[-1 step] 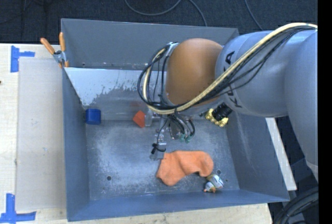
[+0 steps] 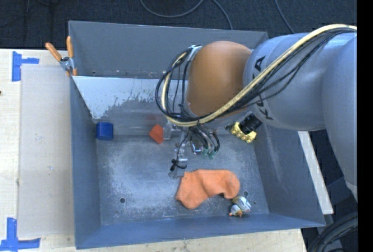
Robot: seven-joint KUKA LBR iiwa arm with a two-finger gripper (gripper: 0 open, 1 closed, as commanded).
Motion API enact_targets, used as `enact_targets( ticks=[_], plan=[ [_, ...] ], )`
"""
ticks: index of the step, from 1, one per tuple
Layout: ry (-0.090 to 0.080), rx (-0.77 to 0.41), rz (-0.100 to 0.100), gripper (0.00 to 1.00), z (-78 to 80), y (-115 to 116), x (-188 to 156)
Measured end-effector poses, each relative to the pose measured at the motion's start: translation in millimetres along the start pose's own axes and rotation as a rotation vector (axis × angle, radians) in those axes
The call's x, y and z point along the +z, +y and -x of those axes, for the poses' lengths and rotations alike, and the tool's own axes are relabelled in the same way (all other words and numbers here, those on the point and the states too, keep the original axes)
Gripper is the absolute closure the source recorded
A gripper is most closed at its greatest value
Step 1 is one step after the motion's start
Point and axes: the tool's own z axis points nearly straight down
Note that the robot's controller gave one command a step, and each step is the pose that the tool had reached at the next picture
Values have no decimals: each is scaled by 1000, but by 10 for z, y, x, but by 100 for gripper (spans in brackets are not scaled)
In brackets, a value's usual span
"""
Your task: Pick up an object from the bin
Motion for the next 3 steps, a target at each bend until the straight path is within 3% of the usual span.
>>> enact_targets(
  ticks=[1,2,3],
  plan=[
    [4,-128,0,0,-188,-513,609],
    [7,-141,0,0,-276,-707,634],
    [7,-242,-1,0,-369,-1161,636]
  ],
)
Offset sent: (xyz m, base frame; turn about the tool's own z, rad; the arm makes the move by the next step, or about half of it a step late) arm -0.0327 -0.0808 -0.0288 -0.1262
